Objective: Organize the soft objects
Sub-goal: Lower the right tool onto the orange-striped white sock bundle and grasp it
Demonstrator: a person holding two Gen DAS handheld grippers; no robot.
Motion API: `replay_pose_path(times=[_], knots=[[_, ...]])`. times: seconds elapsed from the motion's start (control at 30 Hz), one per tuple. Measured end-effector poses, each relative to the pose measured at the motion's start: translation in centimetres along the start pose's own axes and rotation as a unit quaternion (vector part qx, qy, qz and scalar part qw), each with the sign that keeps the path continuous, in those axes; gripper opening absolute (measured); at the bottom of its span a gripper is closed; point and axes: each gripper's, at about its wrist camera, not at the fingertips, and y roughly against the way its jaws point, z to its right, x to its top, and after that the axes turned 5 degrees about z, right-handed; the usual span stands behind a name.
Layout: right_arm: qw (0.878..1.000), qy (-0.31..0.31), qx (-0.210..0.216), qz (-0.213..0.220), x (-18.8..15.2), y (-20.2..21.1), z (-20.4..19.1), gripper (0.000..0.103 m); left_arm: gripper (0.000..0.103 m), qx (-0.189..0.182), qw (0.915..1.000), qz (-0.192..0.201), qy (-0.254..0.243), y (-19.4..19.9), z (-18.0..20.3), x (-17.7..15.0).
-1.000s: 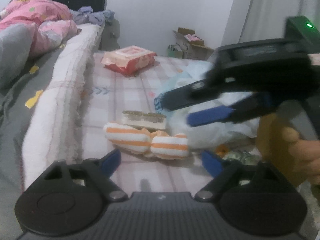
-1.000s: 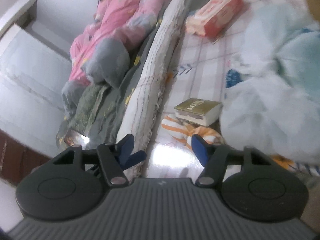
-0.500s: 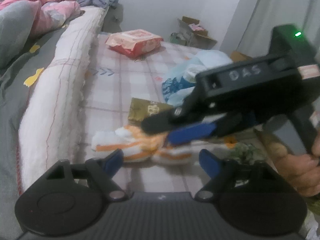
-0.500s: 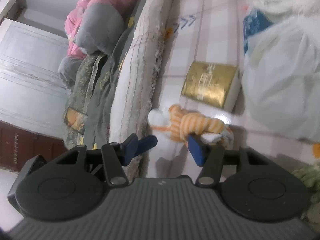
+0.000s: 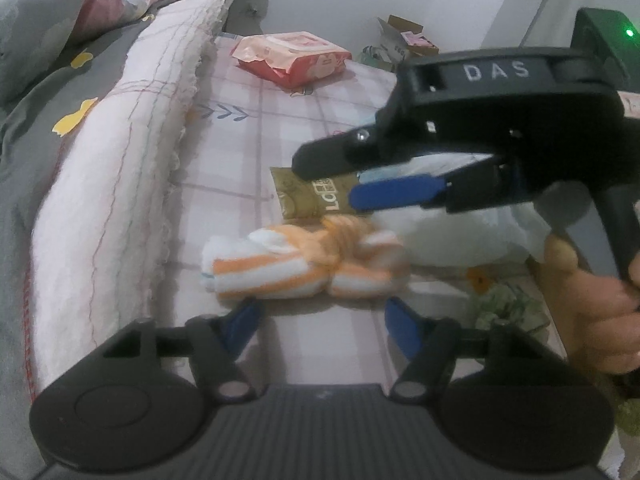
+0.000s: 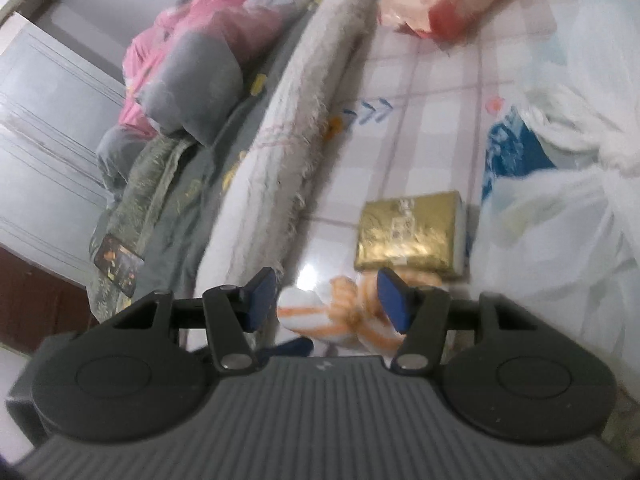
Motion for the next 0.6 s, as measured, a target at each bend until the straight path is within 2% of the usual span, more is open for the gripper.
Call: replay_pose_path(times=[0.1, 0.2, 0.47, 0.6], knots=[[1.0, 0.0, -0.012, 0.002, 0.2, -0.7, 0.4, 0.057, 0.07, 0.0, 1.0, -0.002, 0.003, -0.1, 0.1, 0.1], [0.999, -0.021, -0.024, -0.021, -0.3, -1.9, 1.2, 0.057, 0.07, -0.003, 1.0, 0.001, -0.001, 0.2, 0.4, 0.2], [0.994, -0.064, 0.005, -0.085, -2.5, -2.0, 1.8, 0.057, 0.073, -0.022, 0.9997, -0.012, 0.009, 0.8, 0.3, 0.0], [0.992, -0.079, 0.013, -0.098, -3.5, -2.2, 1.8, 0.057, 0.072, -0.009, 0.9997, -0.022, 0.005, 0.4, 0.5, -0.3]])
